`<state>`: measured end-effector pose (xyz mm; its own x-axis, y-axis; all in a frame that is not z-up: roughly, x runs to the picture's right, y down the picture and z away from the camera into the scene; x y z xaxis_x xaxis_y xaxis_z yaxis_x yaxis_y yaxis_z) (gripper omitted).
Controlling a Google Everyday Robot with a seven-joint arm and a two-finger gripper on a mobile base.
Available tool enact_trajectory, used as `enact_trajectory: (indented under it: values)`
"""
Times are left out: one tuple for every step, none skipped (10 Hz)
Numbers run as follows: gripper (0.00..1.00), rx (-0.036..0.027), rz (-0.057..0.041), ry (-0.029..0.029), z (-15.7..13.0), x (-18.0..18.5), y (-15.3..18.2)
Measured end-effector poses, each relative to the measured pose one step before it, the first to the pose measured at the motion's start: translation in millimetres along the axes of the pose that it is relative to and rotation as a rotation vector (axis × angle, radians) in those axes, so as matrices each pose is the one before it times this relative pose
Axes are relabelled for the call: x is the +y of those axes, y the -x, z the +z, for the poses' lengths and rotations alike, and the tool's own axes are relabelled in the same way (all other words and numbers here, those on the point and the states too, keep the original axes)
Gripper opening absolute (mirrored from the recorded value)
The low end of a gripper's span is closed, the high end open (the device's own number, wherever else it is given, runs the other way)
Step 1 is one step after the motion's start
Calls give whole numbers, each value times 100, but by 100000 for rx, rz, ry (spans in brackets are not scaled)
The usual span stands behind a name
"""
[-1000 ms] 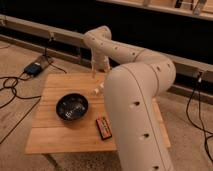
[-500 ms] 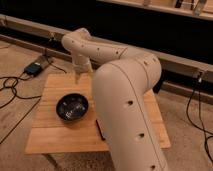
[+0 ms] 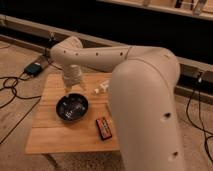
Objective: Move the arm in a circular motion
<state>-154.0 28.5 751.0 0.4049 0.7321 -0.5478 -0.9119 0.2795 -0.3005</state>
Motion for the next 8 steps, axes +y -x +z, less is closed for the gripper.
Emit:
enact_trajectory:
  values:
    - [65, -690, 920, 794, -247, 234, -1625]
    - [65, -950, 1920, 908, -296, 3, -1757]
    - [65, -979, 2494, 932, -256, -234, -1414]
    - [65, -952, 3854, 762, -216, -736, -1478]
    - [65, -596, 4396, 358, -85, -1130, -1309]
    - [65, -517, 5177, -59, -58, -1575, -1230]
    - [65, -235, 6189, -1251, -27, -2447, -1096]
    - [65, -40, 4924, -1458, -31, -2268, -636]
